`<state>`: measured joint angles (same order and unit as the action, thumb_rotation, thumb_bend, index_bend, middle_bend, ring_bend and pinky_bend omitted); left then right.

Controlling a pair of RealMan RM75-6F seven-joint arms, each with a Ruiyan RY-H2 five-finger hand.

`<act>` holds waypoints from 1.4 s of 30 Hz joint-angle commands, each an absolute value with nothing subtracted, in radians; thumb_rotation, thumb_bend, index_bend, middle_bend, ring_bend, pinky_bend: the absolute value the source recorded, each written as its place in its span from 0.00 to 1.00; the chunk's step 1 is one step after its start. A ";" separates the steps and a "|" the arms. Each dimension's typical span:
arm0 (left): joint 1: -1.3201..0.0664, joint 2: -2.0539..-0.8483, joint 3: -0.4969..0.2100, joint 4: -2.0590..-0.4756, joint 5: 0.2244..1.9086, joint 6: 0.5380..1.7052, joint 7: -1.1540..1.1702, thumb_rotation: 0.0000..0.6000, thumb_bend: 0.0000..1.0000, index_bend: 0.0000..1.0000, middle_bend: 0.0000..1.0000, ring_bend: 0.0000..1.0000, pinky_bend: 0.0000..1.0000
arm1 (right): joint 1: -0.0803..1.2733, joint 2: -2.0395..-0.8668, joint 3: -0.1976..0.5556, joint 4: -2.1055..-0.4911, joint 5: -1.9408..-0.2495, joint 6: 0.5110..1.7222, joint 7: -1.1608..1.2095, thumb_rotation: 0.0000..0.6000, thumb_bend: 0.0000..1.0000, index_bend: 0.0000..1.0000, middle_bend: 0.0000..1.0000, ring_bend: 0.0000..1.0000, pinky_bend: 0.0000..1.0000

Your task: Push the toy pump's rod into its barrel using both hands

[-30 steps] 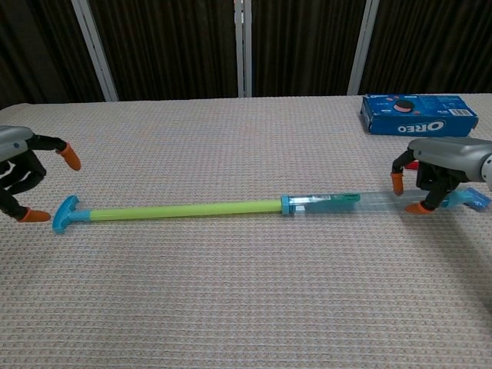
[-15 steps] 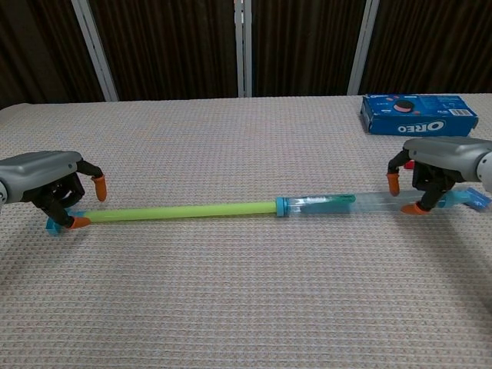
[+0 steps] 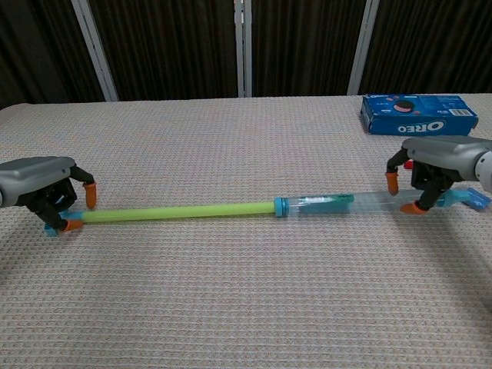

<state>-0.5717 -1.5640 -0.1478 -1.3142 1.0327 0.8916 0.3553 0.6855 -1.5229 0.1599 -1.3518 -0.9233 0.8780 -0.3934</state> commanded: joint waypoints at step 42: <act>-0.642 -1.596 -0.186 -1.427 0.936 0.947 0.424 1.00 0.48 0.70 0.83 0.80 1.00 | 0.739 -1.519 0.181 -1.480 -0.893 0.912 -0.455 1.00 0.48 0.65 1.00 1.00 1.00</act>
<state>-0.6384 -1.5923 -0.1845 -1.4243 0.9401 0.9484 0.4198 0.7355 -1.5156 0.1792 -1.4769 -0.8958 0.9110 -0.4512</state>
